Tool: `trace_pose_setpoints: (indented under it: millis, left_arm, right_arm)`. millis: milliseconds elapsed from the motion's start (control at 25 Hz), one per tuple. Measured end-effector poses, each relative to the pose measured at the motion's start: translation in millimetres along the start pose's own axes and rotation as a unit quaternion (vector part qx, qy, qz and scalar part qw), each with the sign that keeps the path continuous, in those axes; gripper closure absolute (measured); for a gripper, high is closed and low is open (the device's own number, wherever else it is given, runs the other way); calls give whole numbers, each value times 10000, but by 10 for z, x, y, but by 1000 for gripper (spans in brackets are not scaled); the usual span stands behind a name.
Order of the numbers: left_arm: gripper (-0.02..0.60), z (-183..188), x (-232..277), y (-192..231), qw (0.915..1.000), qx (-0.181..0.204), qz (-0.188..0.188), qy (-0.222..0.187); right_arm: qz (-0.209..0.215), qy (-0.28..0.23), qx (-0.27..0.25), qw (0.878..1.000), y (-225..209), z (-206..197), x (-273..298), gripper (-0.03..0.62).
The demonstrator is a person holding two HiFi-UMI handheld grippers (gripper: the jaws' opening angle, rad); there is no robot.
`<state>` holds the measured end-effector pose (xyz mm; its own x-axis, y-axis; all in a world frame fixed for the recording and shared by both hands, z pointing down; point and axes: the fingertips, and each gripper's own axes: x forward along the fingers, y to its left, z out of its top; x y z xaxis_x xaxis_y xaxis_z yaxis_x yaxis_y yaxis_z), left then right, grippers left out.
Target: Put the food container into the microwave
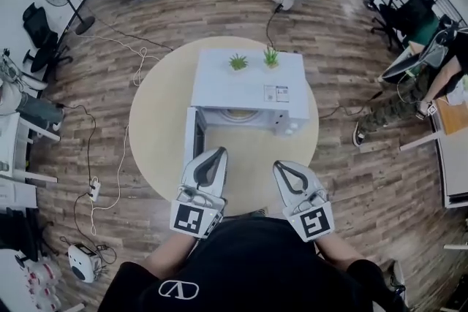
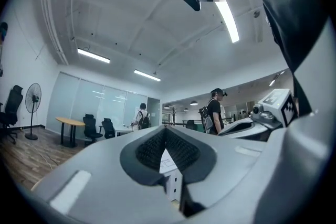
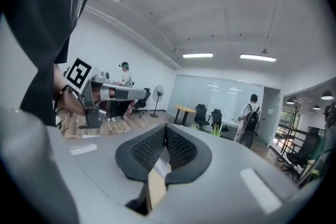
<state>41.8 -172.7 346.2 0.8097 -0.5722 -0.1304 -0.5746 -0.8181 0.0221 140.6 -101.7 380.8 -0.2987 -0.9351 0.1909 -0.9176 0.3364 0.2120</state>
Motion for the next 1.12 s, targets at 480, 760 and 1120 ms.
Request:
trace_pose_setpoints:
  millis: [480, 760, 1120]
  left_arm:
    - [581, 390, 47, -29, 9993, 228, -48, -295]
    - [581, 388, 50, -11, 9991, 225, -33, -361]
    - [581, 318, 76, 5, 9993, 232, -20, -309]
  right_arm:
    - [-1285, -1135, 503, 9839, -661, 273, -380, 585]
    - [-1529, -1171, 839, 9777, -803, 157, -437, 585]
    - [-1572, -1118, 918, 9769, -801, 92, -432, 586]
